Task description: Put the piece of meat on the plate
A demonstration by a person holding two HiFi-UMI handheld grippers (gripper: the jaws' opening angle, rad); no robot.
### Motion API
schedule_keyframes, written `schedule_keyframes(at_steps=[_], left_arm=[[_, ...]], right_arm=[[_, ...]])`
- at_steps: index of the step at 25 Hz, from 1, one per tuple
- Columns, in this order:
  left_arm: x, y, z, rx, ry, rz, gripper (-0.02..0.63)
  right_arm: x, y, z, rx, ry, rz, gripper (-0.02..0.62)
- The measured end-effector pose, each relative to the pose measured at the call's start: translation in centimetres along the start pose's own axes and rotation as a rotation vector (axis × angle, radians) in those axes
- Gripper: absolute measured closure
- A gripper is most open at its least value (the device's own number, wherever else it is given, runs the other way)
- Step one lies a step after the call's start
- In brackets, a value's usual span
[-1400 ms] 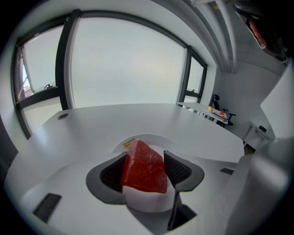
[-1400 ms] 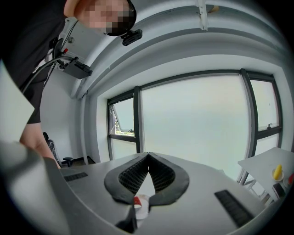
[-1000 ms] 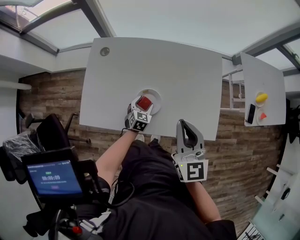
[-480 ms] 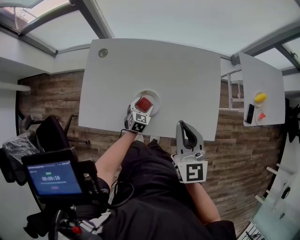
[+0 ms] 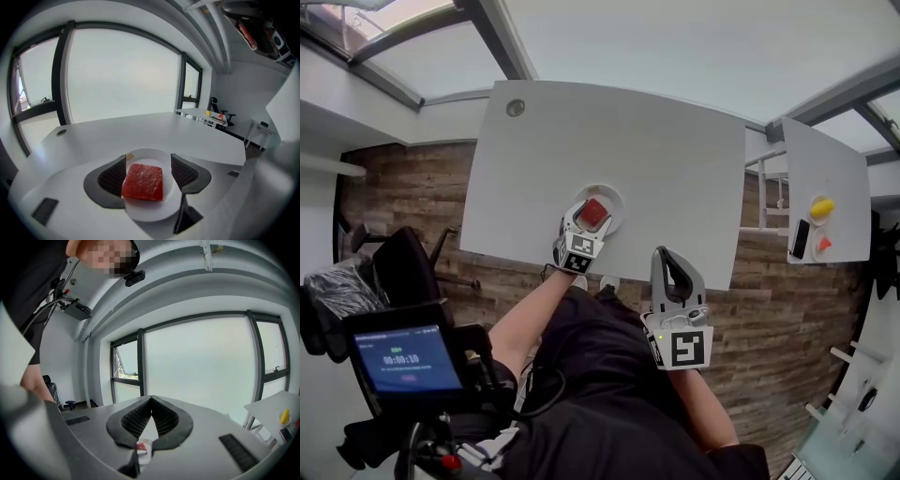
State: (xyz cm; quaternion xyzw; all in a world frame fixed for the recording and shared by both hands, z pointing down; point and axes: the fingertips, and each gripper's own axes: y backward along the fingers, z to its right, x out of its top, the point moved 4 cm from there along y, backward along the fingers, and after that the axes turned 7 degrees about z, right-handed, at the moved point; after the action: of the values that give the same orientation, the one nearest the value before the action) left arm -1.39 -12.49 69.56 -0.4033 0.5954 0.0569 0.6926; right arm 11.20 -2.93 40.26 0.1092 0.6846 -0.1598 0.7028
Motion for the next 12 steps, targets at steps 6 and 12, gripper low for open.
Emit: schedule_keyframes(at_steps=[6, 12], left_arm=[[0.9, 1.1, 0.7, 0.017, 0.013, 0.038, 0.321], [2.5, 3.7, 0.5, 0.035, 0.049, 0.074, 0.326]], right_arm=[[0.1, -0.1, -0.2, 0.018, -0.002, 0.016, 0.591], [1.0, 0.6, -0.8, -0.002, -0.007, 0.05, 0.591]])
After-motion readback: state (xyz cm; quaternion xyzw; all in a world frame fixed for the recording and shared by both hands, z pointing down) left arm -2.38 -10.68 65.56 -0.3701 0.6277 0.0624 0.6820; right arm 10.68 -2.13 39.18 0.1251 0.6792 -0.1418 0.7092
